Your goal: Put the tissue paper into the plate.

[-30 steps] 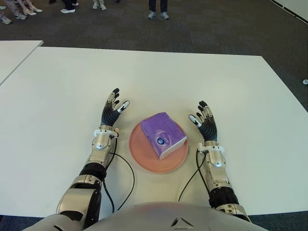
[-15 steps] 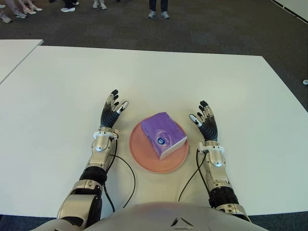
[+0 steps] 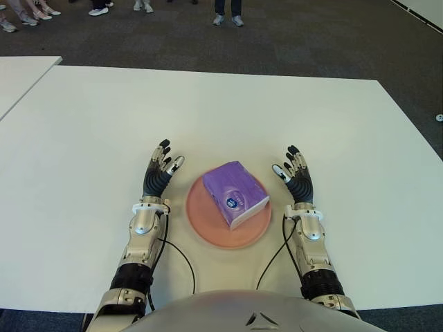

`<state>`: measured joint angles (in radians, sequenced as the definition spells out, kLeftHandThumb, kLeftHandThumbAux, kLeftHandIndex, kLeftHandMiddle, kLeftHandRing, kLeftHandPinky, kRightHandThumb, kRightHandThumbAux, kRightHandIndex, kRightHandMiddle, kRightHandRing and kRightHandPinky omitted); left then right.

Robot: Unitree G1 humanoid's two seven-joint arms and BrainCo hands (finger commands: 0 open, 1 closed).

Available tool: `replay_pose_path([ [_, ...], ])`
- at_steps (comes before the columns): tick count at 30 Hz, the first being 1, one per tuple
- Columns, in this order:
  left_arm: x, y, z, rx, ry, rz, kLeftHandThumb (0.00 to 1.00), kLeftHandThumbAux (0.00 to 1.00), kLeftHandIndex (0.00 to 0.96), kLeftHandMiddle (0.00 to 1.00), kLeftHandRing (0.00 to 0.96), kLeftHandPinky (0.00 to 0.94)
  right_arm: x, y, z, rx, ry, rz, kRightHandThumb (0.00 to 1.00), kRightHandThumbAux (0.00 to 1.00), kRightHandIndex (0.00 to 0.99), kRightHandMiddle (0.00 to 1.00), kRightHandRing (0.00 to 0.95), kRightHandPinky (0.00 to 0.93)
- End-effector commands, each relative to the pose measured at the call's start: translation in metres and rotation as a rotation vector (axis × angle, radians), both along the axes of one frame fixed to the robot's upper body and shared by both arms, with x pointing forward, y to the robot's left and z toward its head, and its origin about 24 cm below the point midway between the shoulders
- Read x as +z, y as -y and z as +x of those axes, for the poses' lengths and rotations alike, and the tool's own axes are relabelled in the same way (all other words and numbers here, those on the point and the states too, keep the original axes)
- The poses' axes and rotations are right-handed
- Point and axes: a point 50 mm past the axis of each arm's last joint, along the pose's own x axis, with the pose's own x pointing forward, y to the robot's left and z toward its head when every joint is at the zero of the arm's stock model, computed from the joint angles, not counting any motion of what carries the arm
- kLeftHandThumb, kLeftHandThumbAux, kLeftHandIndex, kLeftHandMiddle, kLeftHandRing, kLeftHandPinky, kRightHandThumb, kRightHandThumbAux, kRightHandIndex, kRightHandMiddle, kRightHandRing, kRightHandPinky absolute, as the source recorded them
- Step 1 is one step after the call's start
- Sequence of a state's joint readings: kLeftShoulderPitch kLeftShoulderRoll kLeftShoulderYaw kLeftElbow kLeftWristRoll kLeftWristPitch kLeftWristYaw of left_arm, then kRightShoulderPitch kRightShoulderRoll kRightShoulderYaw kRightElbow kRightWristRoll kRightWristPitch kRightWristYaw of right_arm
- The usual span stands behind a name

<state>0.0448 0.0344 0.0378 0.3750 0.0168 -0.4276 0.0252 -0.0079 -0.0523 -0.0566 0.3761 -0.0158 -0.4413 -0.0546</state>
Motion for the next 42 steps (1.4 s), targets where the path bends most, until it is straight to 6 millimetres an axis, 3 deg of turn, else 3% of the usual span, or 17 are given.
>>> replay_pose_path([
  [1,-0.016,0.001,-0.015,0.019,-0.114,-0.002,0.000,0.526,0.000,0.000,0.000,0.000,-0.009,0.000,-0.005,0.000,-0.056,0.004,0.000,0.606,0.000,0.000,0.000,0.000],
  [42,-0.013,-0.003,0.000,0.044,-0.006,0.073,0.000,0.561,0.000,0.000,0.000,0.000,-0.015,-0.001,-0.002,0.033,-0.086,0.018,0.000,0.614,0.000,0.000,0.000,0.000],
])
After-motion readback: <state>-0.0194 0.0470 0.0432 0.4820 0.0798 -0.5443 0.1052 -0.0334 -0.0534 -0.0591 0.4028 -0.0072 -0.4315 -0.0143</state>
